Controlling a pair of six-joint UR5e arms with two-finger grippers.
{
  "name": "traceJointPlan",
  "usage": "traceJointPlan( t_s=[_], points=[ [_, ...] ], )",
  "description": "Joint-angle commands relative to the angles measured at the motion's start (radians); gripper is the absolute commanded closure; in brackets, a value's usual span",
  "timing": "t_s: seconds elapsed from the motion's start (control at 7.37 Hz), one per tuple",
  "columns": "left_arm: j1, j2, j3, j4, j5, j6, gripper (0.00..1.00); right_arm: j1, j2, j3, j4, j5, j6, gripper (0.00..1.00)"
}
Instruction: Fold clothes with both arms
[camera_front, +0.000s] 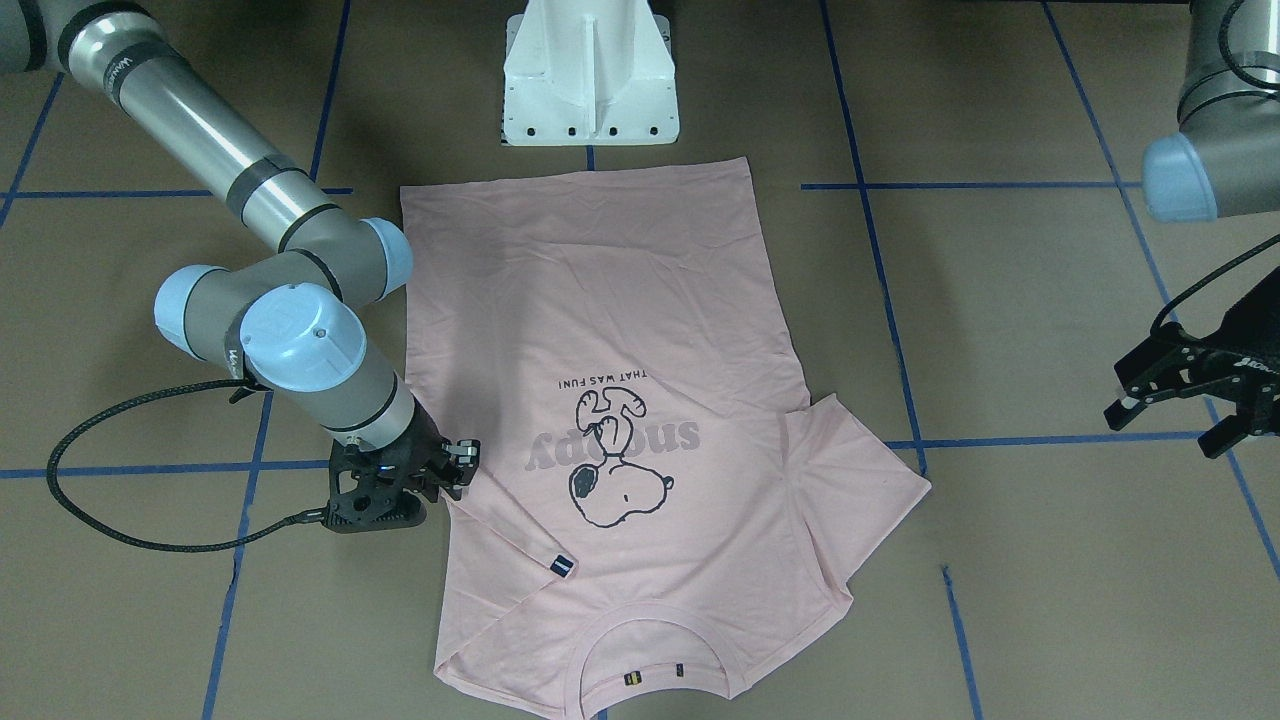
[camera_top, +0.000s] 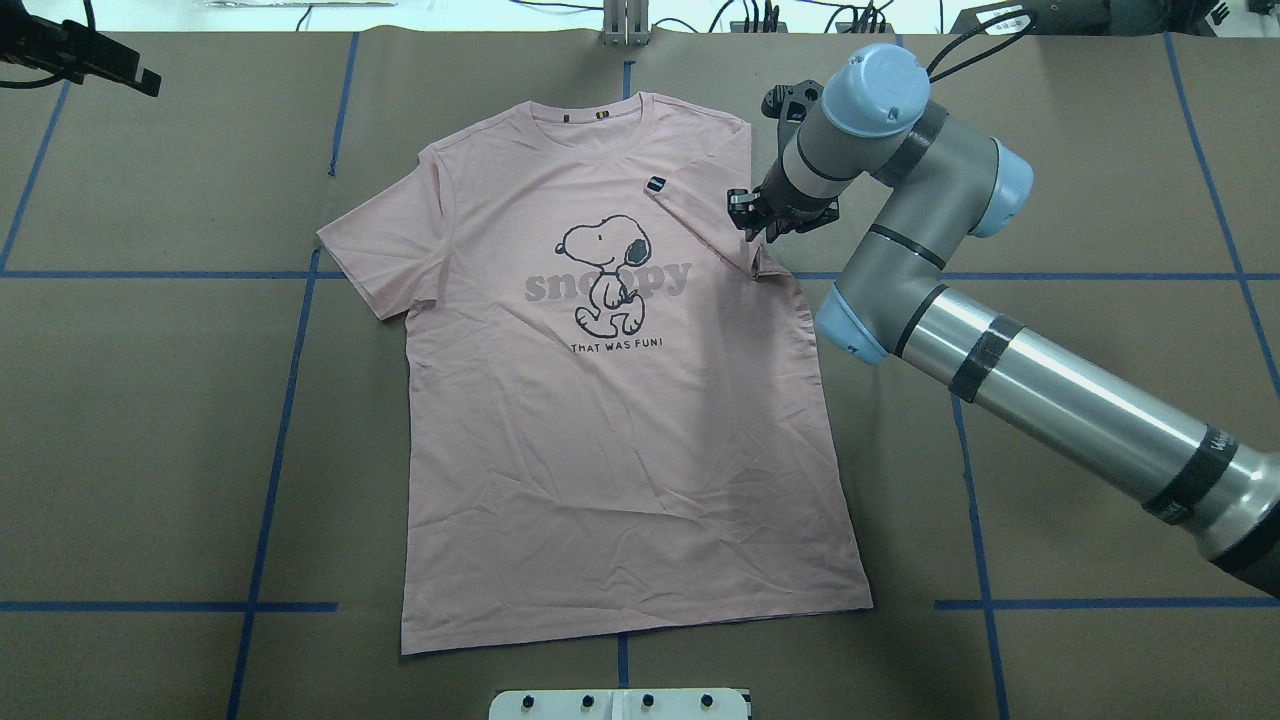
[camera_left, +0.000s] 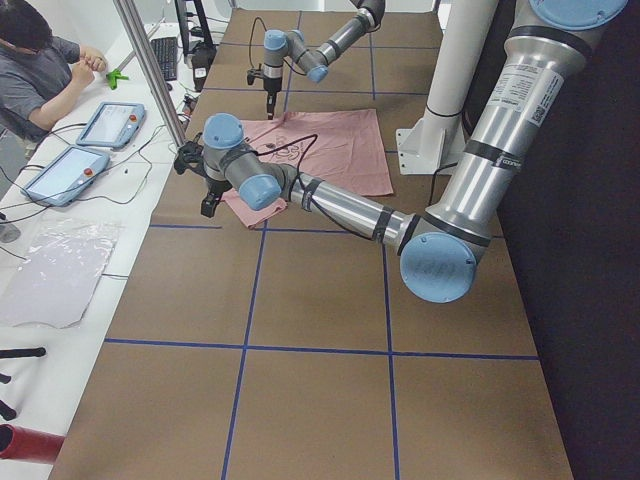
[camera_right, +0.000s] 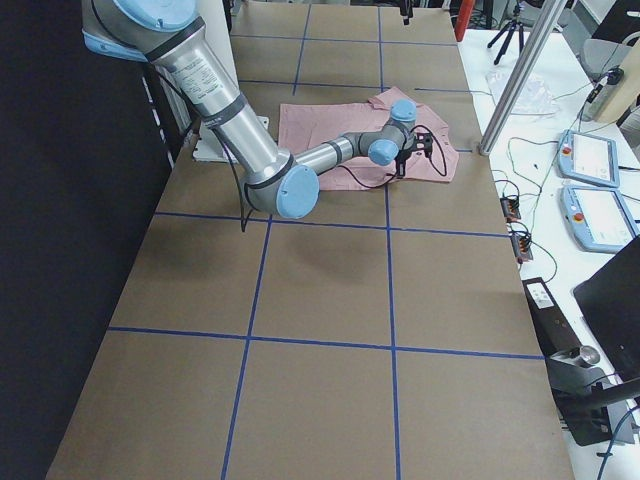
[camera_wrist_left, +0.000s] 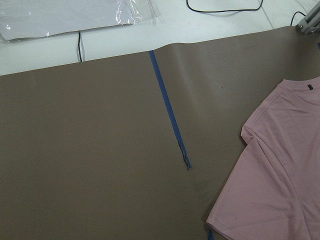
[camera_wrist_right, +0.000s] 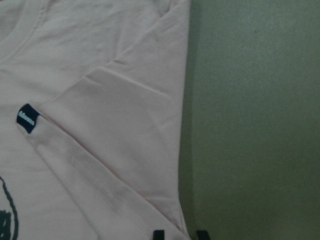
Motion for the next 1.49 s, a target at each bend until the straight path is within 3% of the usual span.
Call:
traceJointPlan(
  t_s=[0.0,0.27,0.54,0.68,1.09,1.22,1.36],
  points=[
    [0.000,0.000,-0.001,0.000,0.000,0.000,0.01,-0.003,0.004,-0.001,-0.001,0.000,-0.002,0.81],
    [0.000,0.000,-0.001,0.000,0.000,0.000,0.01,-0.004,0.004,-0.001,-0.001,0.000,-0.011,0.86],
    [0.000,0.000,-0.001,0.000,0.000,0.000,0.01,-0.001,0.001,-0.001,0.000,0.000,-0.017,0.32],
    [0.000,0.000,-0.001,0.000,0.000,-0.002,0.01,-0.001,0.002,-0.001,-0.001,0.000,-0.017,0.28],
    [0.000,0.000,-0.001,0.000,0.000,-0.005,0.01,-0.003,0.005,-0.027,-0.001,0.000,-0.016,0.33],
    [0.000,0.000,-0.001,0.000,0.000,-0.005,0.01,-0.003,0.007,-0.027,-0.001,0.000,-0.014,0.45],
    [0.000,0.001,-0.001,0.000,0.000,-0.005,0.01,-0.003,0.010,-0.027,-0.001,0.002,-0.014,0.70]
  ],
)
